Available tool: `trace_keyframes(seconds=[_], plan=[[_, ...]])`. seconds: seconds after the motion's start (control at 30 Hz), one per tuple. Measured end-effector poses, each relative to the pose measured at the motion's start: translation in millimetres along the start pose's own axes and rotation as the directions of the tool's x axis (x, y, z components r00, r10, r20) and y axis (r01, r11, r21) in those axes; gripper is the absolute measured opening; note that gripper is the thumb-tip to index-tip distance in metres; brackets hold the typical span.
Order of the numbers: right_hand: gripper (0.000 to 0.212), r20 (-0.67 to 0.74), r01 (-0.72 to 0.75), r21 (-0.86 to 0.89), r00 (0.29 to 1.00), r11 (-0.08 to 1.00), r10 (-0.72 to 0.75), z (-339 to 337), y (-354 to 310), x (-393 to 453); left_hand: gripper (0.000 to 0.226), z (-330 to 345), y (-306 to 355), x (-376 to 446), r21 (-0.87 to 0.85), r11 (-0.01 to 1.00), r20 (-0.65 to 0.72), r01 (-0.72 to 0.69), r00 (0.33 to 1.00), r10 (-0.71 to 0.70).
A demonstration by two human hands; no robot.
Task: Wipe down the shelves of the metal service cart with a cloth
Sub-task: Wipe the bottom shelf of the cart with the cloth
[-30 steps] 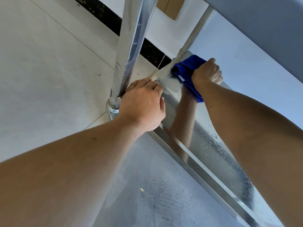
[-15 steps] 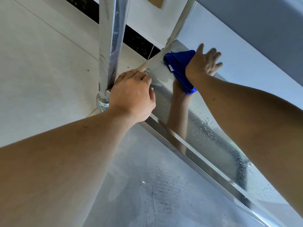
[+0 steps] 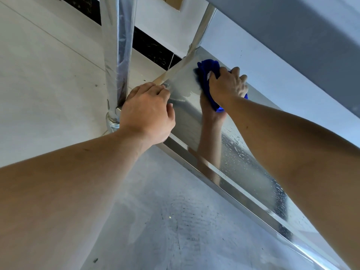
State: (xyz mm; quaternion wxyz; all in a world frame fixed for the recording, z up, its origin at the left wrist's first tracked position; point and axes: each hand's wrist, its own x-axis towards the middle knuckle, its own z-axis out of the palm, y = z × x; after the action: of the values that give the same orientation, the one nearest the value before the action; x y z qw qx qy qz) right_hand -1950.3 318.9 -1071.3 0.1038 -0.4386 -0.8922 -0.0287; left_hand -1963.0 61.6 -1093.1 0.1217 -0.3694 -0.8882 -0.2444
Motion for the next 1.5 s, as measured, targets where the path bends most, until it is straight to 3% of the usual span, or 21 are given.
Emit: trace_keyframes(seconds=[0.37,0.53,0.6,1.13,1.4,1.5], plan=[[0.050,-0.033,-0.273,-0.095,0.962,0.957,0.271,-10,79,6,0.036,-1,0,-1,0.006,1.000,0.003,-0.012,1.000,0.012],[0.063,0.220,-0.183,-0.033,0.958,0.982,0.186,-9,83,-10,0.045,-2,-1,1,0.009,1.000,0.027,-0.017,0.999,0.017],[0.065,0.258,-0.152,-0.018,0.954,0.988,0.151,-10,79,-19,0.048,-3,0,1,0.009,1.000,0.036,-0.022,0.999,0.021],[0.068,0.315,0.011,0.071,0.949,0.997,-0.033,-33,56,-164,0.064,-14,13,0,0.147,0.988,0.165,-0.041,0.986,0.016],[0.071,0.324,0.099,0.058,0.939,0.993,-0.113,-51,61,-241,0.062,-18,38,8,0.366,0.929,0.309,0.047,0.936,-0.169],[0.071,0.291,0.104,0.065,0.949,0.993,-0.118,-54,72,-258,0.052,-13,53,4,0.275,0.958,0.318,-0.079,0.948,-0.013]])
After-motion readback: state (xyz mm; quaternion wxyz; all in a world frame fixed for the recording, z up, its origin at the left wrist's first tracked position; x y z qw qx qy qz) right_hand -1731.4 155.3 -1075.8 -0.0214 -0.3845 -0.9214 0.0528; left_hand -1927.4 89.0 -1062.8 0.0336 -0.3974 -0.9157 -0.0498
